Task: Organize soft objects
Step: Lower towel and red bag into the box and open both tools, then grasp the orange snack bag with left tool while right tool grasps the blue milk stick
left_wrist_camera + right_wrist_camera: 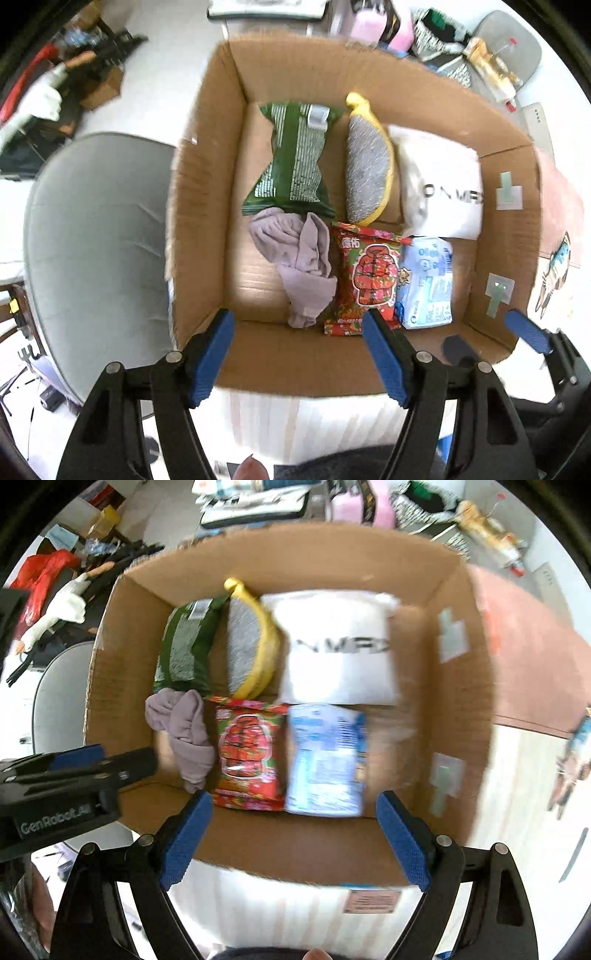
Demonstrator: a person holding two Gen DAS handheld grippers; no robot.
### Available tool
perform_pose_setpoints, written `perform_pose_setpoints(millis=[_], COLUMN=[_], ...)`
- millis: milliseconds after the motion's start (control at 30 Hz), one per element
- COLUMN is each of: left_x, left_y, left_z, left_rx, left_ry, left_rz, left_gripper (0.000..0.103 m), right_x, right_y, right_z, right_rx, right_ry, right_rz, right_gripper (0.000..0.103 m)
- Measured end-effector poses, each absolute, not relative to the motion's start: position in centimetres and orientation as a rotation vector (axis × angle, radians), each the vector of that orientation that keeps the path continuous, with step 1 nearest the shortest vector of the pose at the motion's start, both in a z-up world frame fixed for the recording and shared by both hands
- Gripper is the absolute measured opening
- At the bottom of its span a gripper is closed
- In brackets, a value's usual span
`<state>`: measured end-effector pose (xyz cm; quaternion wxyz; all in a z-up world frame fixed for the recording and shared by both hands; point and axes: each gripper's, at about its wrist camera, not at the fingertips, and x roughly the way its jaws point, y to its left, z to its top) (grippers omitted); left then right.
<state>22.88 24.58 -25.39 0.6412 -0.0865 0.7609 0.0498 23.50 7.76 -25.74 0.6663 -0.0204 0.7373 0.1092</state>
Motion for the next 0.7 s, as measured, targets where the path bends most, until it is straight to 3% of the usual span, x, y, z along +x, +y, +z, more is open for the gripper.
perform_pose_setpoints(millis=[500, 600, 700], left_x=[17.2, 16.4, 15.7], left_y=[22.7, 22.7, 22.7], left_z=[-16.1, -14.2, -12.6], left_rx=[-0.126, -0.104, -0.088], left_ry=[1.473, 1.425, 1.374], left_rz=[0.109, 0.129, 0.147], left_gripper=[0.070, 0.094, 0.097], right_x=[18.8, 17.8, 17.1], right_y=[4.6, 4.1, 3.6], right_z=[-15.7, -14.4, -13.0], right_rx=[-0.076, -0.072, -0.058], right_ry=[1.469, 1.441, 1.410], right_rz=[0.209, 0.206, 0.213], right_gripper=[0.092, 0.093, 0.103])
